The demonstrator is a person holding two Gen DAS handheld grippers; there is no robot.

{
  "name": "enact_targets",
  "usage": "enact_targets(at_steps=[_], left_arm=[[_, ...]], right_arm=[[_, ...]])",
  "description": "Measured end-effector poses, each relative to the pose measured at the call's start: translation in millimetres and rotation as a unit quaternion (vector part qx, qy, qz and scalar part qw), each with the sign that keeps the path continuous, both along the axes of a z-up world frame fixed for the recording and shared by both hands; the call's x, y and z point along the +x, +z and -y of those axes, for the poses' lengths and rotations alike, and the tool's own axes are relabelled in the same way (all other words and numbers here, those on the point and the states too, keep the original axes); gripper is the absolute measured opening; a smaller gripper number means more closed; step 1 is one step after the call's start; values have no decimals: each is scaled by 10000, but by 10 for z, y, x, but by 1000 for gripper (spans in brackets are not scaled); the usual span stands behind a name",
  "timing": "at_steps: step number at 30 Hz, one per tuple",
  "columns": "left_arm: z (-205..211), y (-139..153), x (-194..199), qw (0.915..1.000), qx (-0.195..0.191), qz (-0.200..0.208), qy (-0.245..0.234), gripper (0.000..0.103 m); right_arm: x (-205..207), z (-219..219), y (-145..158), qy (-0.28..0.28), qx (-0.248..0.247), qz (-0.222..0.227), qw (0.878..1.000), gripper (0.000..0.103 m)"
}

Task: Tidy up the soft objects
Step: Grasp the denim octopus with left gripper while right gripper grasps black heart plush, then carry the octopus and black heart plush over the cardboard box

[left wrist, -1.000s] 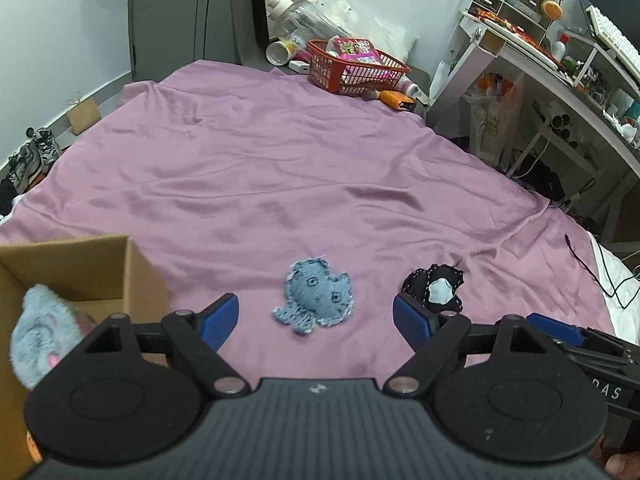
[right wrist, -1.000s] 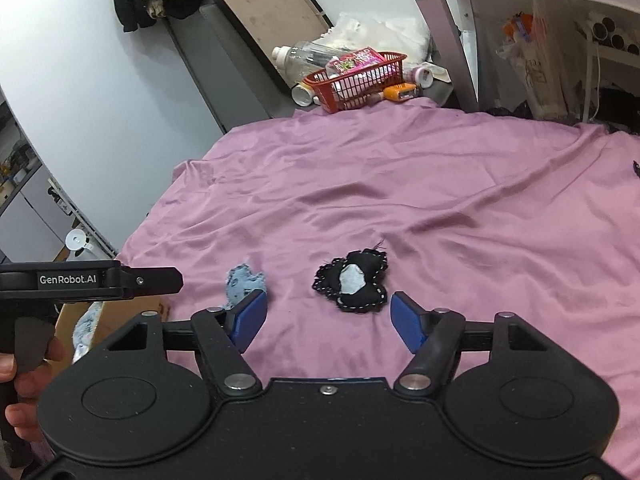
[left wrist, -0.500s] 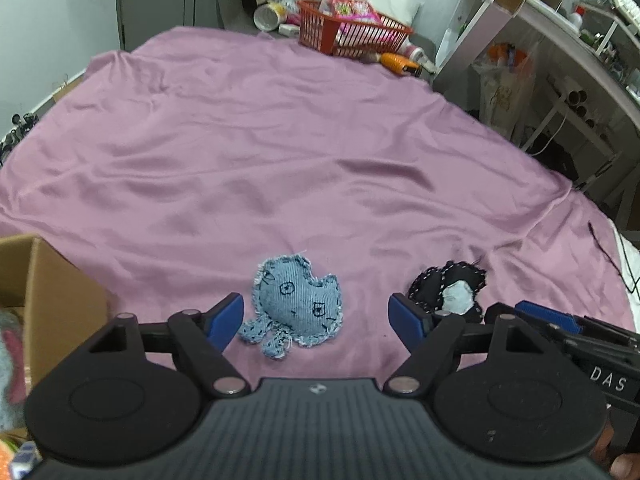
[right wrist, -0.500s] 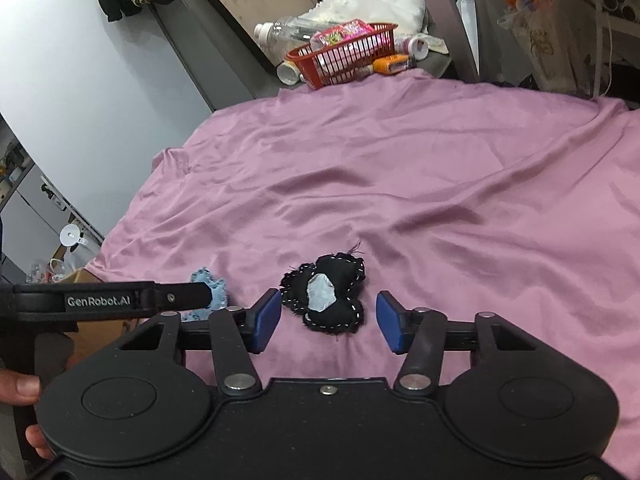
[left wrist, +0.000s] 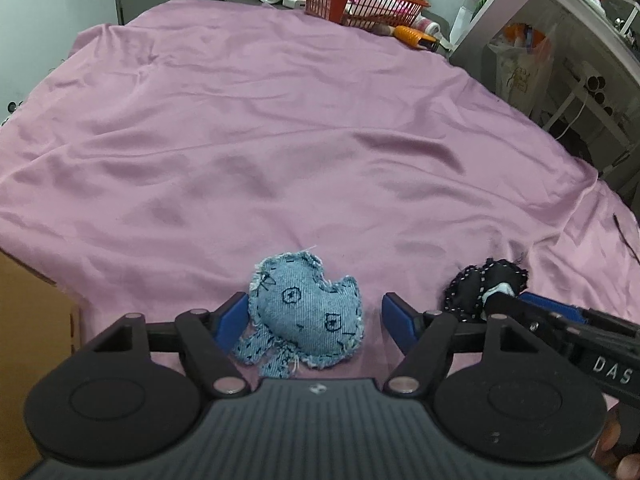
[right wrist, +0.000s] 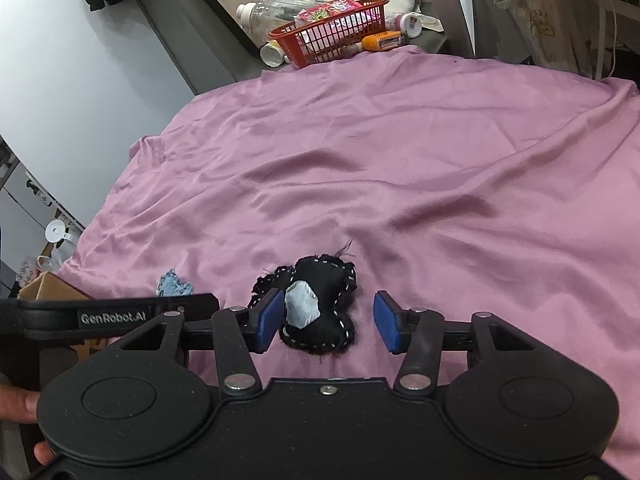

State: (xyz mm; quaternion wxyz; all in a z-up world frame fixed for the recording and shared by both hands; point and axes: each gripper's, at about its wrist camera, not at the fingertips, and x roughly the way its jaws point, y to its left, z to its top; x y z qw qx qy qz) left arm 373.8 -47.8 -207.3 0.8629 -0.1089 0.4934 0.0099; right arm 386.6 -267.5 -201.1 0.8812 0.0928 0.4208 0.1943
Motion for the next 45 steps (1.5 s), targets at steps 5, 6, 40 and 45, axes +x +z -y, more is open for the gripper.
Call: enact_targets(at_steps=[5,6,40,45], left_arm=[[0,-22,-7,10000,79,44,13,53],[-5,-13,-15,10000,62,59,15,51],[-285,922,-836,9944,-312,1008,-33,47],[-473,1058,-990,9927,-307,1167,67,47]], right_arm=[[27,-76,-24,30,-135,18,9999,45],[26,-84,-23,43,-153,21,9999,40],[-755,-357,882,294,-66,868,9958,29],[-889,-545,1010,403,-53,1022,9939,29]])
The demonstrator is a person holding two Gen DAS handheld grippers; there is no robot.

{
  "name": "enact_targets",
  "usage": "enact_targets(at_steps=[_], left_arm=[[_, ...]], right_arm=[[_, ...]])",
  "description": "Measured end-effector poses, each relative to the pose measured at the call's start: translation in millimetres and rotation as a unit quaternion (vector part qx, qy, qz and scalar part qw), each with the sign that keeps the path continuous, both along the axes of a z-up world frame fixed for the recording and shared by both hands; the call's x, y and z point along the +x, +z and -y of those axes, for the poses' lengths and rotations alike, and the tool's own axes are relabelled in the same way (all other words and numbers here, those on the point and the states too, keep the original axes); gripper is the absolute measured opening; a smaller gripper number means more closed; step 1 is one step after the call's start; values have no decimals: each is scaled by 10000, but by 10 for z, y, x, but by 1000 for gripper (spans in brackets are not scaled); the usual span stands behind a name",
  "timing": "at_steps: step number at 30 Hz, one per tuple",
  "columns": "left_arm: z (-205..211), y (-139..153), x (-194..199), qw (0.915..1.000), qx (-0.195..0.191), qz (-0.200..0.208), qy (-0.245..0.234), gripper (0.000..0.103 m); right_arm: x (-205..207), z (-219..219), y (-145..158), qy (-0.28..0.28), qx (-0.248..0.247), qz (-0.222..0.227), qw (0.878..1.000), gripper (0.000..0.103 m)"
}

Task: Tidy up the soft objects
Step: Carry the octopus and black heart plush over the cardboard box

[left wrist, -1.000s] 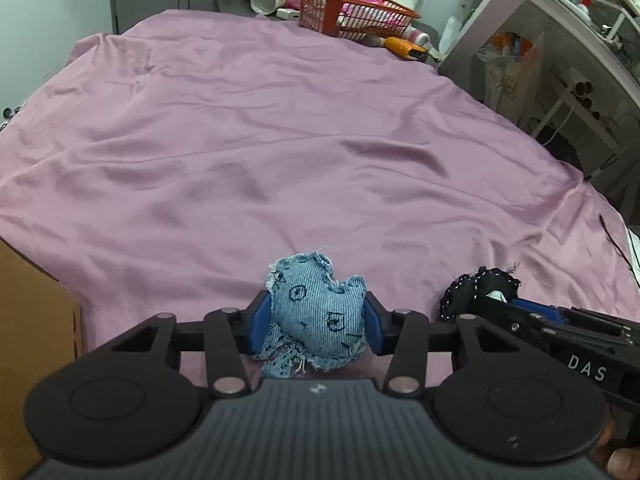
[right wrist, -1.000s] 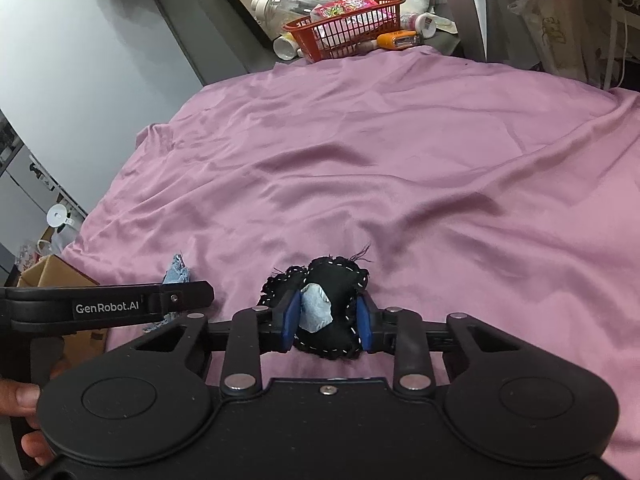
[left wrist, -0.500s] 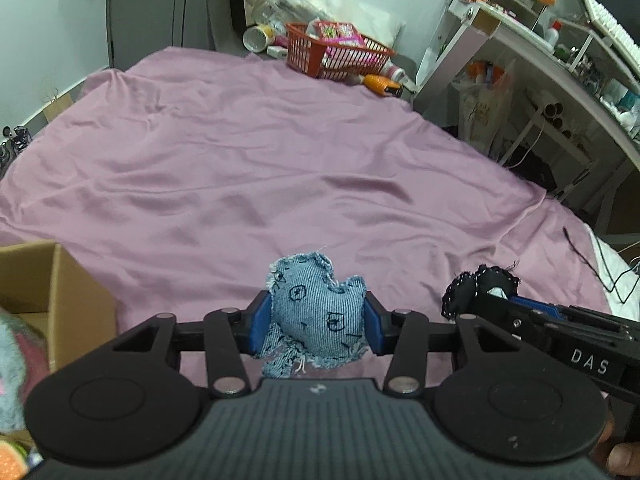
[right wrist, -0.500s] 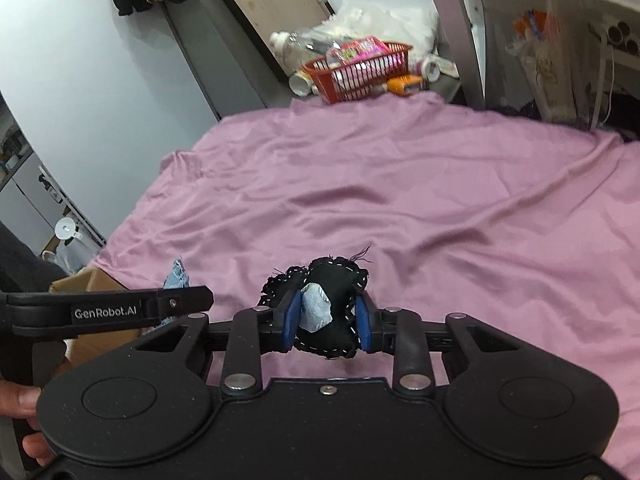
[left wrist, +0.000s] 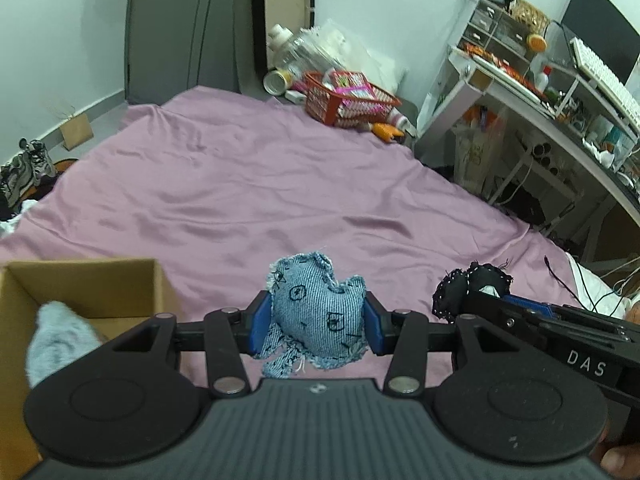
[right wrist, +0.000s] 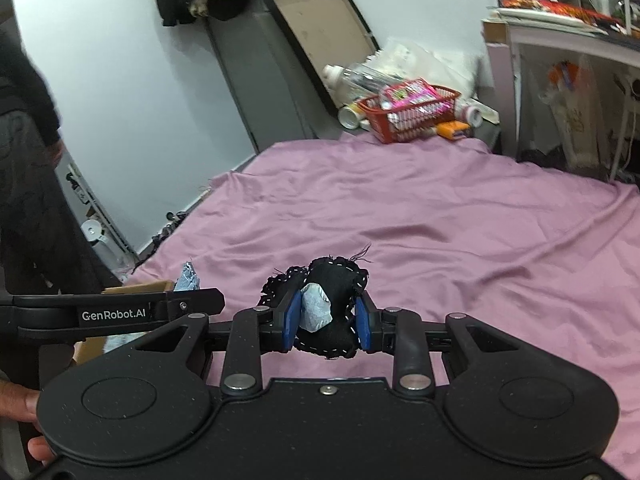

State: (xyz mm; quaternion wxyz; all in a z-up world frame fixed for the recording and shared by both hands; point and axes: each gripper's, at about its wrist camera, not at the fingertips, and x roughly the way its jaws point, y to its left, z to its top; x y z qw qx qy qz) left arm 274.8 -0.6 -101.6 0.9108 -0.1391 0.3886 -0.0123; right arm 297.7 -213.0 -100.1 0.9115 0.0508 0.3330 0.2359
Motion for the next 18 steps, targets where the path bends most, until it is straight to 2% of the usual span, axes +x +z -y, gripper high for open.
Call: enact_targets(at_steps=[9,18], left_arm=[[-389,102,-249,9996,-39,150,232,47],[-807,61,-442,9984,-106,142,537,47]], right_arm=[[-180,-353,152,200,8,126,9997,29],[-323,-743,231,471,-87,226,9986,29]])
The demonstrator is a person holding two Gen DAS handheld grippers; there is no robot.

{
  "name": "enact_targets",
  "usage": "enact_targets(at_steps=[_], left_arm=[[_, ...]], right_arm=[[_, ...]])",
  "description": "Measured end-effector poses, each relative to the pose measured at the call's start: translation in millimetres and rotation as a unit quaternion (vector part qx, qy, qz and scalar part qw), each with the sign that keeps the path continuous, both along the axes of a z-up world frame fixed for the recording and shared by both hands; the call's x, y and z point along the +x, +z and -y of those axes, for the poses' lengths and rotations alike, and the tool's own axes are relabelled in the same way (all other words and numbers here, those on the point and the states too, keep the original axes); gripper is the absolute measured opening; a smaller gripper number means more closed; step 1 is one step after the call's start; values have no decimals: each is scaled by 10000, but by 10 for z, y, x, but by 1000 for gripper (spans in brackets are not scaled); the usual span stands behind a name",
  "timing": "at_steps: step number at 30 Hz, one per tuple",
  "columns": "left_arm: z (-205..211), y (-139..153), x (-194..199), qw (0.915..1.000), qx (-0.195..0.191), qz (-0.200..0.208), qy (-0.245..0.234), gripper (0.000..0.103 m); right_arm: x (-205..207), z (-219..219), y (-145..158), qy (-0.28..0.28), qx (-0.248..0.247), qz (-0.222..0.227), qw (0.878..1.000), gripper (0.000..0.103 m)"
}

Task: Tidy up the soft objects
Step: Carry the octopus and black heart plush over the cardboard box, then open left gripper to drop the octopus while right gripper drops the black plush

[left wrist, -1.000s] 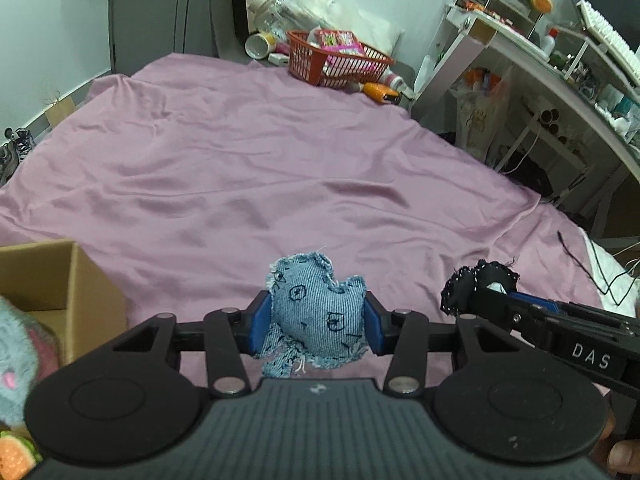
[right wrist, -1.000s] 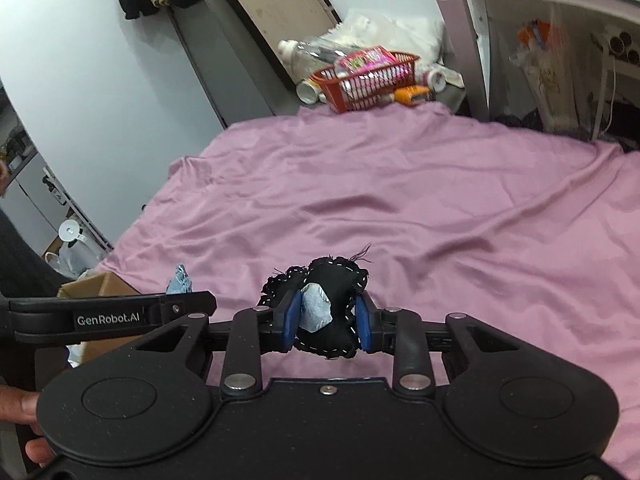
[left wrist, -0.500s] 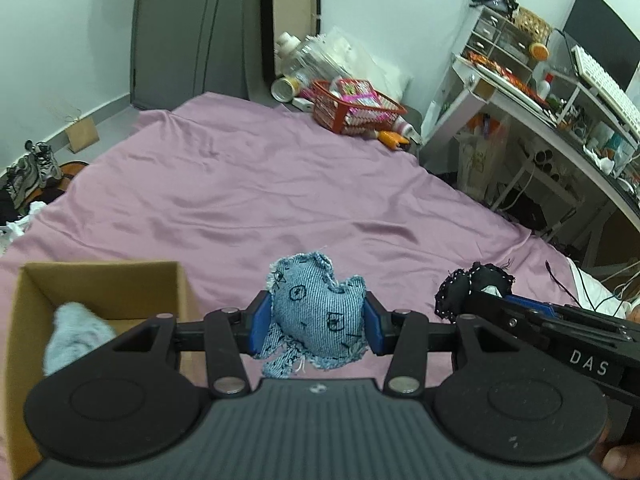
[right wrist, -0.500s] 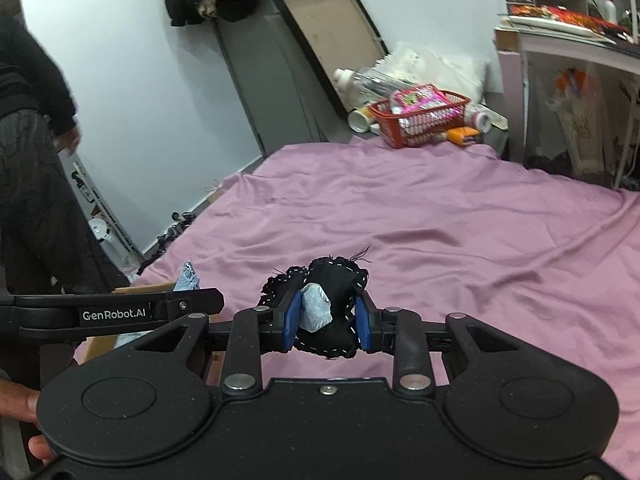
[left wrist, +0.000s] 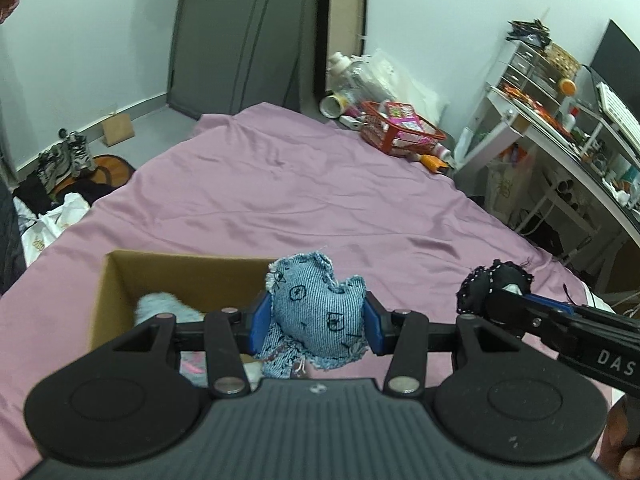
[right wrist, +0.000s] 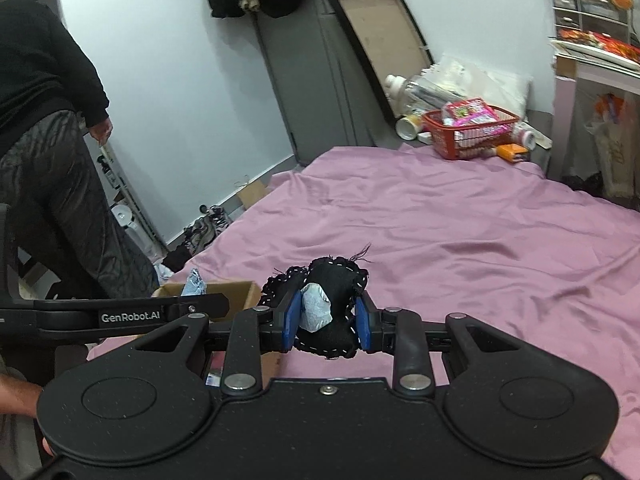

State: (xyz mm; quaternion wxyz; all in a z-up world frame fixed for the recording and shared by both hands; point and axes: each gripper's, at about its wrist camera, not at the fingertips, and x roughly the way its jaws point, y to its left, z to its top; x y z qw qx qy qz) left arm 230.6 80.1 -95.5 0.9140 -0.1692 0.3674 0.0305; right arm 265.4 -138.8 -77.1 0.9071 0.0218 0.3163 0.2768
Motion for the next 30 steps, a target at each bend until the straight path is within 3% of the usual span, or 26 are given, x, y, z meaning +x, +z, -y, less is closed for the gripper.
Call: enact_targets(at_steps=[12,17,22,30], left_arm=[[-320,-238,-84,9988,-401,-283,59,48],[-423,-357,-78,9963,-693,-482,133,57],[-540,-345,-134,9962,-721,-420,259,62],[-750,-275,-236,9959,-684,-329,491,63]], right_arm=[[-67,-467,10,328,-140,60,9993,29],[-90,-601,12,402,-193,65,9990,29],[-78,-717,4,467,-232,66,9986,29],[-78,-958,-9,666,-198,24,9976,29]])
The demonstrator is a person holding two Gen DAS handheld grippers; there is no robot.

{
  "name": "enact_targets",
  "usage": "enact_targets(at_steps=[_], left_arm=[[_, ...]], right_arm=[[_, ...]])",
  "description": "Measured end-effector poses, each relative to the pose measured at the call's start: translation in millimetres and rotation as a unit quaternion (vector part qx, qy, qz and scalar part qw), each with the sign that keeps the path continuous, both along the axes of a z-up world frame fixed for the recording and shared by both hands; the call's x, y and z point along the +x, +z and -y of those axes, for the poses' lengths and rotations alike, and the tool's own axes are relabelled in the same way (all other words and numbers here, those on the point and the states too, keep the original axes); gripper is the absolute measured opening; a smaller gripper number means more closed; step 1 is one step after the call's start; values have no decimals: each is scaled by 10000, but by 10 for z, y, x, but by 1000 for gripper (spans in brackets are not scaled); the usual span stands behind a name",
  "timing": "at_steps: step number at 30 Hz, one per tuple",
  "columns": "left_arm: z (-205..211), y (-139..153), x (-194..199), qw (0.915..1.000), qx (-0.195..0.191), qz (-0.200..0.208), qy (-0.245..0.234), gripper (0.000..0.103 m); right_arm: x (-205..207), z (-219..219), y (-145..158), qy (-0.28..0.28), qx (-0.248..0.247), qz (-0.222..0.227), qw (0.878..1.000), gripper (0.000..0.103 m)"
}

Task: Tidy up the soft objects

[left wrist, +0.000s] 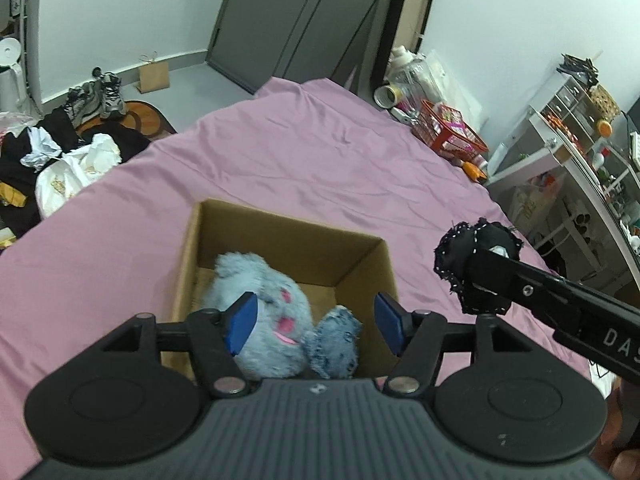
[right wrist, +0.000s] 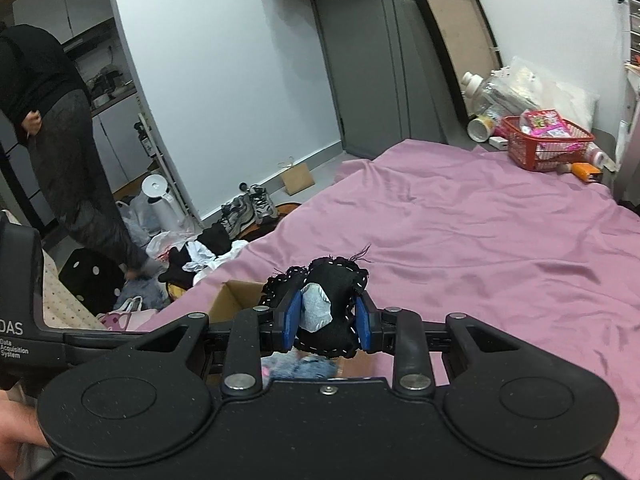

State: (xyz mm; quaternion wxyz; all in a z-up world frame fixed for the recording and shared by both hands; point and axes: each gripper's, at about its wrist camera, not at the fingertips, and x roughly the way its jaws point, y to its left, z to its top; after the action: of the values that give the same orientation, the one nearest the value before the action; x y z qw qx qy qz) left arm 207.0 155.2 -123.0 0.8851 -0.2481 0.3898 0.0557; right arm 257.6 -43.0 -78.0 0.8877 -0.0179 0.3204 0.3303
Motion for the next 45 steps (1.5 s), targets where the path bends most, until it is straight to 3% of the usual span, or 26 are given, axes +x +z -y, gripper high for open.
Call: enact_targets(at_steps=[5,7,9,12,14,16,26,39,45], left_arm=[[-107,50,-67,9999,81,17,89,63],[-145,67,-92,9999,118,17,121,63],[-170,85,-115,9997,174,1,151,63],[-186,119,-149,9995,271,-24,168,65],[-184,148,-175,9993,321,-10,173,73],[-171,186,-206,9990,392,43,192,76],[-63,444,-345,9981,571,161,141,77],[269,750,-732,9965,835,32,7,85],[443,861,-937,9950,998,-15,-58,89]], right_arm=[[11,-129,-16,64,85,-109,9999,31],[36,-154,-33,48,109,-209,9997,37],[64,-146,-40,-22,126,-310,9994,54],[33,-83,-29,-120,160,-288,9994,56],[17,-23,-16,-185,187,-318,9992,57],[0,44,-1,-255,197,-336,9989,58],[-160,287,183,-298,263,-281,9988,60],[-513,732,515,-214,431,-206,9986,95],[-685,997,622,-169,454,-208,9986,100]])
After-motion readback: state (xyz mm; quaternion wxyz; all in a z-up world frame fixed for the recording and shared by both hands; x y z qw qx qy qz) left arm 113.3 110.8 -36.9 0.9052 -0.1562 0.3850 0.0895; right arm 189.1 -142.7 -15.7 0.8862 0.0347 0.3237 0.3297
